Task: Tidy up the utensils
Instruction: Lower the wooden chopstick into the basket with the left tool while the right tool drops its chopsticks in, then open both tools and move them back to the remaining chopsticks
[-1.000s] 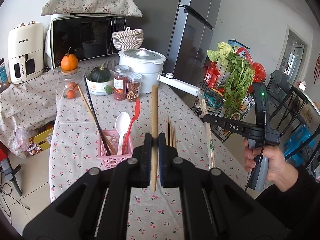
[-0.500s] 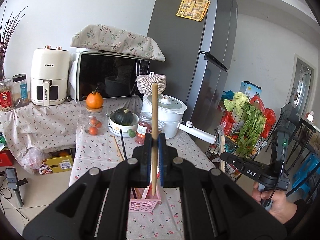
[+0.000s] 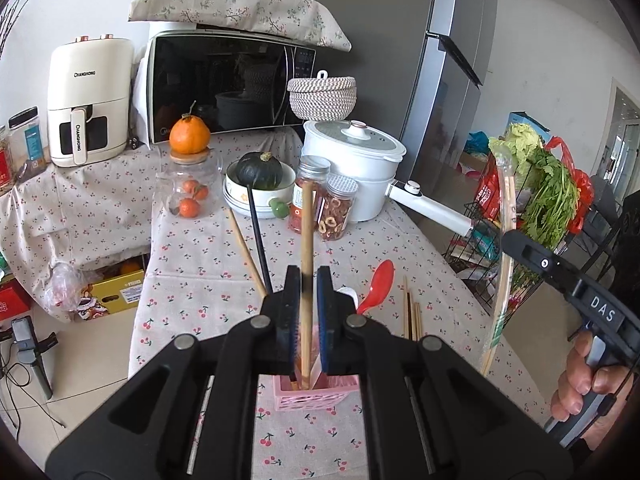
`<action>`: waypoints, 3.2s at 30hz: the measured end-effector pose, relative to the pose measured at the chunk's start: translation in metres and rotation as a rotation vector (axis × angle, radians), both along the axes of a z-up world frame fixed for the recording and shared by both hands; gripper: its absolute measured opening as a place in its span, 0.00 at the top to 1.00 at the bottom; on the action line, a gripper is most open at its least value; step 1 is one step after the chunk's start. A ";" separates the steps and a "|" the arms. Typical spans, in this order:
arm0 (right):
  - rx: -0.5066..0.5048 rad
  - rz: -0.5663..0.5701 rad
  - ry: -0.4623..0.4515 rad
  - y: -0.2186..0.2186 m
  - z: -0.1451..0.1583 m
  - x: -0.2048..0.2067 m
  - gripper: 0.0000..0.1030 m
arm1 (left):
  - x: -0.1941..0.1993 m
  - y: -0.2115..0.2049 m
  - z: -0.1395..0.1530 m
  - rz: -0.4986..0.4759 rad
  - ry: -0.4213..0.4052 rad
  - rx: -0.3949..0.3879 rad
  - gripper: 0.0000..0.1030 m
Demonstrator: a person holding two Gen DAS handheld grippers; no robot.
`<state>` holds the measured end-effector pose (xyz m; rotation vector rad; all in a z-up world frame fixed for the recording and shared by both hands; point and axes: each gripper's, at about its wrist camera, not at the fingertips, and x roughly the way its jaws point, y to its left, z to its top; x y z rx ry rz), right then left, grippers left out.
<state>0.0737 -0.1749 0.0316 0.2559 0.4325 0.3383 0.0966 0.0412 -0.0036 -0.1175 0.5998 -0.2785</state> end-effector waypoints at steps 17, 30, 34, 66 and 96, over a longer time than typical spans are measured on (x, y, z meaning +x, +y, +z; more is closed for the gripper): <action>0.011 -0.076 -0.127 0.078 0.004 0.022 0.95 | -0.021 0.052 -0.029 0.117 0.189 0.096 0.44; -0.108 -0.229 -0.180 0.119 -0.029 0.043 0.95 | -0.023 0.063 -0.035 0.120 0.242 0.049 0.43; -0.112 -0.224 -0.123 0.116 -0.044 0.046 0.94 | -0.022 0.060 -0.036 0.111 0.245 0.060 0.43; -0.247 -0.159 0.287 -0.035 -0.044 0.009 0.13 | -0.032 -0.041 -0.041 0.014 0.230 0.218 0.06; -0.210 -0.256 0.723 -0.169 -0.120 0.055 0.13 | 0.110 -0.217 -0.130 -0.175 0.567 0.172 0.89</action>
